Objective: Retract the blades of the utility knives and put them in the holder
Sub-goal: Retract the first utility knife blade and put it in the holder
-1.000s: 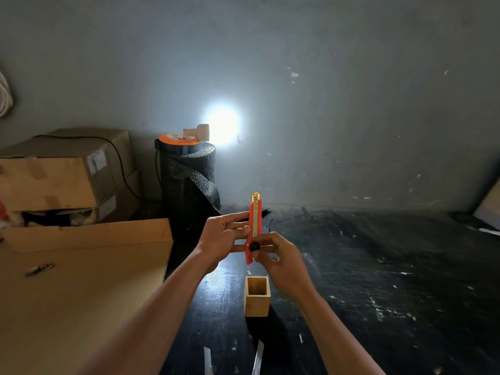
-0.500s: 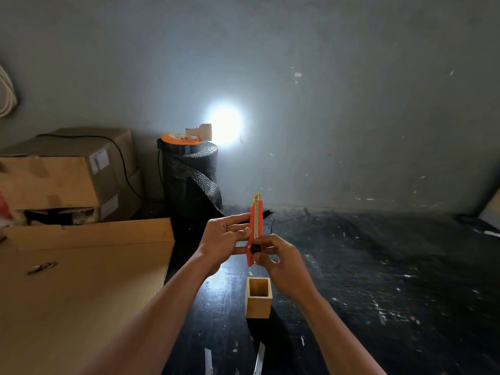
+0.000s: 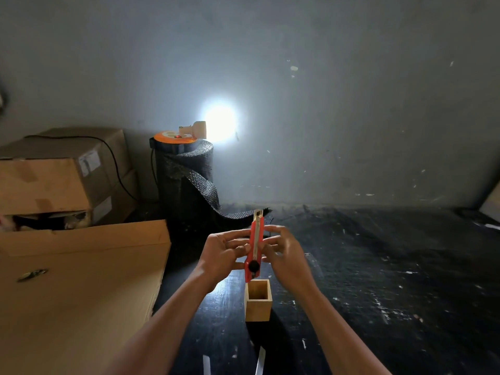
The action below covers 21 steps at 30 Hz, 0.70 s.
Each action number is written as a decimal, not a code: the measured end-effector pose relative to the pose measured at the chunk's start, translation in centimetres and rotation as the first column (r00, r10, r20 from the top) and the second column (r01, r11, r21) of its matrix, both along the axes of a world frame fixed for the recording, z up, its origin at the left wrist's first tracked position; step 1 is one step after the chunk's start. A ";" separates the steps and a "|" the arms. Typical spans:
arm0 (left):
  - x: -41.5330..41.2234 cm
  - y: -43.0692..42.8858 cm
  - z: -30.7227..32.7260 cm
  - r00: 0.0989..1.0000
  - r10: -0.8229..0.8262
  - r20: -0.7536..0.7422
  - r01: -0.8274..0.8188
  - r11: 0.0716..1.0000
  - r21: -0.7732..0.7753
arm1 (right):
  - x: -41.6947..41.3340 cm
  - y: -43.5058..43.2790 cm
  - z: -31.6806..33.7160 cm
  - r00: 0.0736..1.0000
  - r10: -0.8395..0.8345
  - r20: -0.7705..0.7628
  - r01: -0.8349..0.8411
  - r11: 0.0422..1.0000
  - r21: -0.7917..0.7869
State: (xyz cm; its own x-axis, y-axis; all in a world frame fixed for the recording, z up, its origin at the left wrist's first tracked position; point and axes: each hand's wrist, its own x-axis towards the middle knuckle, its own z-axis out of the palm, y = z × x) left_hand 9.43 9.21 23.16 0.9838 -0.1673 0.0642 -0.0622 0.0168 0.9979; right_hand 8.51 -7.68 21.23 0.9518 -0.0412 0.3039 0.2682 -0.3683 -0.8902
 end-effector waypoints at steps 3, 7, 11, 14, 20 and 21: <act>0.7 -0.7 -1.3 0.999 -0.008 -0.033 0.007 1.000 -0.024 | 1.5 -0.6 -0.1 1.000 -0.014 0.001 0.014 0.998 0.061; 1.7 -1.4 -3.5 0.996 -0.019 -0.090 0.015 0.999 -0.041 | 3.0 -0.7 -1.3 0.999 -0.004 -0.044 0.010 0.991 0.137; 3.6 -1.7 -6.8 0.987 0.061 -0.149 -0.059 0.998 0.015 | 4.8 -1.2 -3.6 0.996 -0.005 -0.086 0.016 0.991 0.132; 5.1 -1.4 -10.2 0.973 0.174 -0.151 -0.139 0.967 0.215 | 6.6 -1.5 -5.8 0.990 -0.031 -0.135 0.043 0.995 0.086; 6.4 -1.8 -14.7 0.979 0.187 -0.085 -0.115 0.841 0.528 | 10.1 -1.7 -9.7 0.971 -0.079 -0.228 0.088 0.996 0.029; 6.7 -2.0 -15.3 0.981 0.176 -0.083 -0.101 0.825 0.555 | 10.6 -1.7 -10.5 0.966 -0.089 -0.242 0.096 0.995 0.018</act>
State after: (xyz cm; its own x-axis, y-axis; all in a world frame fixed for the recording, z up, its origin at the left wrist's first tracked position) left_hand 16.15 7.20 7.90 0.9926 0.0010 -0.1215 0.1034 -0.5323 0.8402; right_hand 19.12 -9.40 10.78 0.9883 -0.1383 0.0639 0.0109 -0.3542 -0.9351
